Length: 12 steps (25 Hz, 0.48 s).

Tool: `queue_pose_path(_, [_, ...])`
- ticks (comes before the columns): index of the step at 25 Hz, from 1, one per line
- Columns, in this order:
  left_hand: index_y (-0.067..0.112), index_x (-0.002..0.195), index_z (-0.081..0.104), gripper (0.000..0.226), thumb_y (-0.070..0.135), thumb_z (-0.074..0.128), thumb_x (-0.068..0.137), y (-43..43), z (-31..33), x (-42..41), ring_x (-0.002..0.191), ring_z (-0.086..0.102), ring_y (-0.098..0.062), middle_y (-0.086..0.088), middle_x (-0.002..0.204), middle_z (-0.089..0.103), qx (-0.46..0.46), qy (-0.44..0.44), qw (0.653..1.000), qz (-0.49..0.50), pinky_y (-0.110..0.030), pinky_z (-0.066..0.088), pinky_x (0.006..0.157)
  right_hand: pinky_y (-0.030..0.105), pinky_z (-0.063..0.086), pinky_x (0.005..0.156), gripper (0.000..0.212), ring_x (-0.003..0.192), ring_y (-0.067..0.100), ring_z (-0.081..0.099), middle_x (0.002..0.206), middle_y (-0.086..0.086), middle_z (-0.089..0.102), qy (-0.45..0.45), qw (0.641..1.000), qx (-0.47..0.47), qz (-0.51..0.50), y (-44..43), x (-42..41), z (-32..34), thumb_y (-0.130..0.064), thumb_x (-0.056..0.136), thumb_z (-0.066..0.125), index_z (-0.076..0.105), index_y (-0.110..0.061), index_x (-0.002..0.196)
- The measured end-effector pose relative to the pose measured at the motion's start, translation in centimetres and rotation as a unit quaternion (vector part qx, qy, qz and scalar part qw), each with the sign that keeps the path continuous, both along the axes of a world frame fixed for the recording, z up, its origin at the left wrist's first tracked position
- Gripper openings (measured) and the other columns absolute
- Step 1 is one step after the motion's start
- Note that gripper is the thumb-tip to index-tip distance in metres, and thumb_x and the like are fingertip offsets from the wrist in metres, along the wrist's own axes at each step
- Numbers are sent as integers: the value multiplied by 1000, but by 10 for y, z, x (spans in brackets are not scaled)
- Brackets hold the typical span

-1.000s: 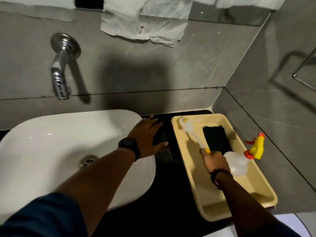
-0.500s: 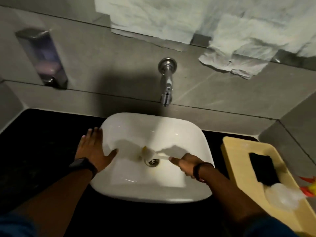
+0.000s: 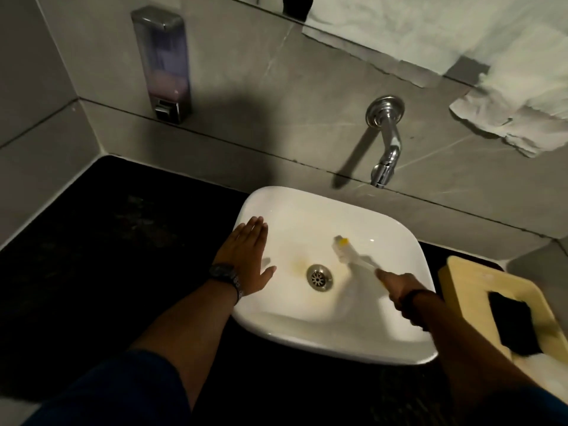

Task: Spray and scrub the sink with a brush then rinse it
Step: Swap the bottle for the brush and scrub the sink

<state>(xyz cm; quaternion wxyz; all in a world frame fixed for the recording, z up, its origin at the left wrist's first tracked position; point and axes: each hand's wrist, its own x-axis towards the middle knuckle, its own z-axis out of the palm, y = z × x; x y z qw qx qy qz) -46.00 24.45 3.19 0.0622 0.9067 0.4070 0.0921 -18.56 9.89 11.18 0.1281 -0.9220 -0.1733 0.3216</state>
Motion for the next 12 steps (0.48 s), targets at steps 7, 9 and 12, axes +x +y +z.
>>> queue_pose_path(7, [5, 145, 0, 84, 52, 38, 87, 1, 5, 1, 146, 2, -26, -14, 158, 5, -13, 33, 999, 2, -39, 2, 119, 16, 17, 38, 53, 30, 15, 18, 36, -5, 29, 142, 979, -93, 110, -44, -11, 11, -58, 84, 56, 38, -14, 62])
queue_pose_path(9, [6, 146, -1, 83, 52, 36, 87, 0, 5, 2, 146, 2, -26, -13, 158, 6, -11, 40, 999, 1, -39, 2, 119, 19, 26, 40, 51, 36, 16, 32, 47, -2, 40, 71, 986, -49, 146, -33, -15, 3, -60, 84, 56, 40, -16, 64])
queue_pose_path(12, [6, 146, 4, 81, 49, 38, 86, -2, 4, 3, 145, 6, -26, -12, 158, 13, -5, 41, 999, -2, -39, 4, 119, 27, 37, 58, 49, 61, 22, 47, 79, 8, 52, -10, 989, 2, 147, -9, -24, -16, -63, 84, 52, 48, -15, 78])
